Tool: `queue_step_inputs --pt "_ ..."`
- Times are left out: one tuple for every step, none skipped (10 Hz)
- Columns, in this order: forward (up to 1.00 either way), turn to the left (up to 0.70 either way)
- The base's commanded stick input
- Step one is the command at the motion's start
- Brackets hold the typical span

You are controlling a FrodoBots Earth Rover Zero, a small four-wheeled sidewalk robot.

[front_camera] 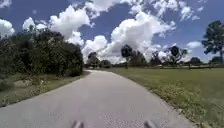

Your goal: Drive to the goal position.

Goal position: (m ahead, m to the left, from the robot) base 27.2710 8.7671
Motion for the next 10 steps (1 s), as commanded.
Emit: queue_step_inputs --pt "0.5 0.0" --pt "0.5 0.0" --pt "0.5 0.0" --pt "0.5 0.0" --pt "0.5 0.0" --pt "0.5 0.0" --pt "0.5 0.0" --pt "0.5 0.0" --pt "0.5 0.0" --pt "0.5 0.0"
